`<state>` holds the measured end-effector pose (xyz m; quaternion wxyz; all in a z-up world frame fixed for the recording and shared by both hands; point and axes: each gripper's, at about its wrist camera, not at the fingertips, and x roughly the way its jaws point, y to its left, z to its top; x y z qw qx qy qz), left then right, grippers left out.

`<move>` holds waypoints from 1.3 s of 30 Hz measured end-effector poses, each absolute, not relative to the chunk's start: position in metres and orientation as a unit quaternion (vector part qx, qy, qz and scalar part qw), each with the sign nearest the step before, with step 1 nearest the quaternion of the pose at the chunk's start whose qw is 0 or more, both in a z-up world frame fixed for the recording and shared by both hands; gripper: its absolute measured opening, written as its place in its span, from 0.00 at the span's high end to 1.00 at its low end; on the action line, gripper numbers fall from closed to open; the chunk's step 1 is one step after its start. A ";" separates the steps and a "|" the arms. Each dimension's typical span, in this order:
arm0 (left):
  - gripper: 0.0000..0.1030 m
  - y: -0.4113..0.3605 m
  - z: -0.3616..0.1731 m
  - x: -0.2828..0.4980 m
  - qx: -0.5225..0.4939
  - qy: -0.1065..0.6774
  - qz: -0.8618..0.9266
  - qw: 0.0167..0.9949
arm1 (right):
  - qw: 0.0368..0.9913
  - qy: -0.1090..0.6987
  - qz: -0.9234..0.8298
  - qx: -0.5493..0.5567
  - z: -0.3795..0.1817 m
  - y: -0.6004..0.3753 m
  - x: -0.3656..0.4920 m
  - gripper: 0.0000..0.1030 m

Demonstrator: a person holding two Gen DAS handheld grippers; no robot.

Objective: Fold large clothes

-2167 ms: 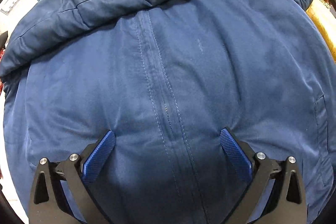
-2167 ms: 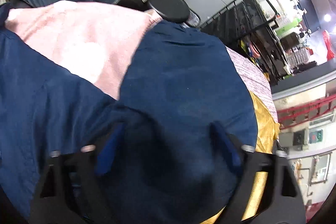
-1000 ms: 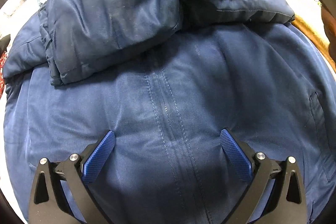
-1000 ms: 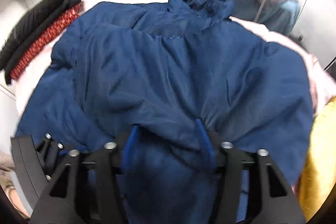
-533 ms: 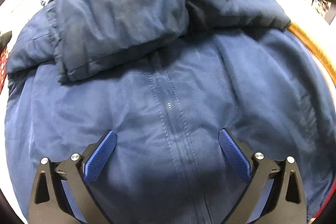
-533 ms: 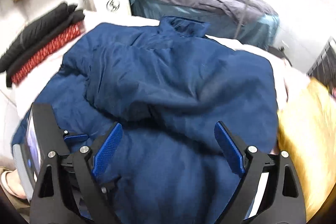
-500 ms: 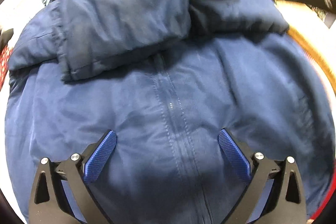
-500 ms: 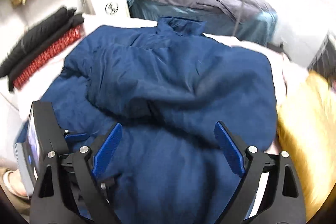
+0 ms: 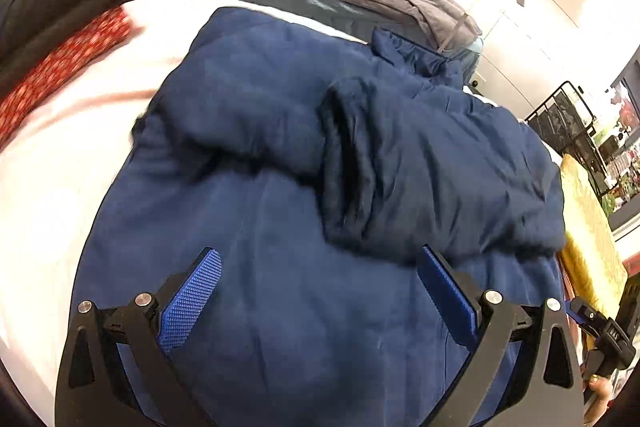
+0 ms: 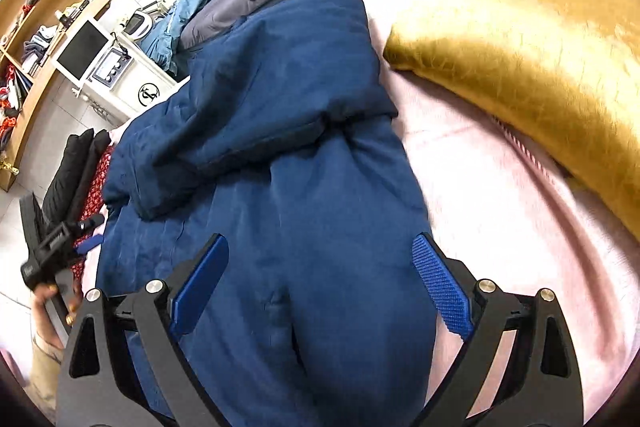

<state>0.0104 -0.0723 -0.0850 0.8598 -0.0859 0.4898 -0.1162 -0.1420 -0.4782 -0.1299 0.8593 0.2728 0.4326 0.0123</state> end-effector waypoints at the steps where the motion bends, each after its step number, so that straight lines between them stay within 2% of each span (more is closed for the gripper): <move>1: 0.06 -0.079 -0.086 0.021 -0.074 0.489 -0.121 0.861 | 0.861 0.431 0.011 0.268 -0.128 -0.477 -0.139 0.11; 6: 0.08 -0.125 -0.109 0.056 -0.023 0.509 -0.147 0.848 | 0.870 0.433 0.004 0.234 -0.120 -0.471 -0.126 0.11; 8: 0.31 -0.143 -0.122 0.069 0.003 0.513 -0.144 0.846 | 0.872 0.435 0.003 0.227 -0.118 -0.470 -0.124 0.11; 9: 0.62 -0.150 -0.125 0.072 0.013 0.518 -0.147 0.842 | 0.873 0.434 0.001 0.221 -0.117 -0.469 -0.126 0.11; 10: 0.80 -0.157 -0.121 0.074 0.020 0.518 -0.148 0.842 | 0.875 0.434 -0.002 0.214 -0.116 -0.470 -0.129 0.11; 13: 0.83 -0.164 -0.073 0.072 0.053 0.441 -0.149 0.884 | 0.882 0.436 -0.017 0.180 -0.119 -0.472 -0.140 0.11; 16: 0.83 -0.165 -0.026 0.080 0.105 0.371 -0.125 0.914 | 0.877 0.449 -0.029 0.167 -0.129 -0.475 -0.148 0.11; 20: 0.81 -0.152 -0.029 0.114 0.127 0.387 -0.077 0.910 | 0.868 0.462 -0.026 0.179 -0.139 -0.474 -0.152 0.11; 23: 0.58 -0.153 -0.091 0.137 0.171 0.490 -0.065 0.852 | 0.867 0.461 -0.021 0.187 -0.141 -0.471 -0.155 0.11; 24: 0.42 -0.154 -0.112 0.137 0.193 0.507 -0.055 0.839 | 0.866 0.463 -0.020 0.186 -0.143 -0.470 -0.156 0.11; 25: 0.34 -0.154 -0.122 0.135 0.207 0.504 -0.050 0.837 | 0.864 0.470 -0.019 0.183 -0.146 -0.469 -0.155 0.11; 26: 0.31 -0.154 -0.131 0.130 0.221 0.490 -0.045 0.842 | 0.861 0.476 -0.021 0.179 -0.148 -0.467 -0.154 0.11; 28: 0.17 -0.149 -0.134 0.128 0.217 0.475 -0.024 0.853 | 0.857 0.485 -0.023 0.176 -0.152 -0.466 -0.154 0.11; 30: 0.11 -0.141 -0.135 0.134 0.191 0.488 -0.016 0.852 | 0.854 0.489 -0.023 0.179 -0.155 -0.466 -0.156 0.11; 33: 0.10 -0.130 -0.127 0.138 0.177 0.508 -0.032 0.843 | 0.851 0.491 -0.024 0.185 -0.158 -0.466 -0.158 0.11; 36: 0.10 -0.128 -0.106 0.123 0.173 0.490 -0.062 0.852 | 0.851 0.490 -0.022 0.189 -0.158 -0.467 -0.163 0.11; 39: 0.10 -0.117 -0.083 0.096 0.117 0.472 -0.095 0.869 | 0.851 0.491 -0.020 0.184 -0.158 -0.466 -0.170 0.11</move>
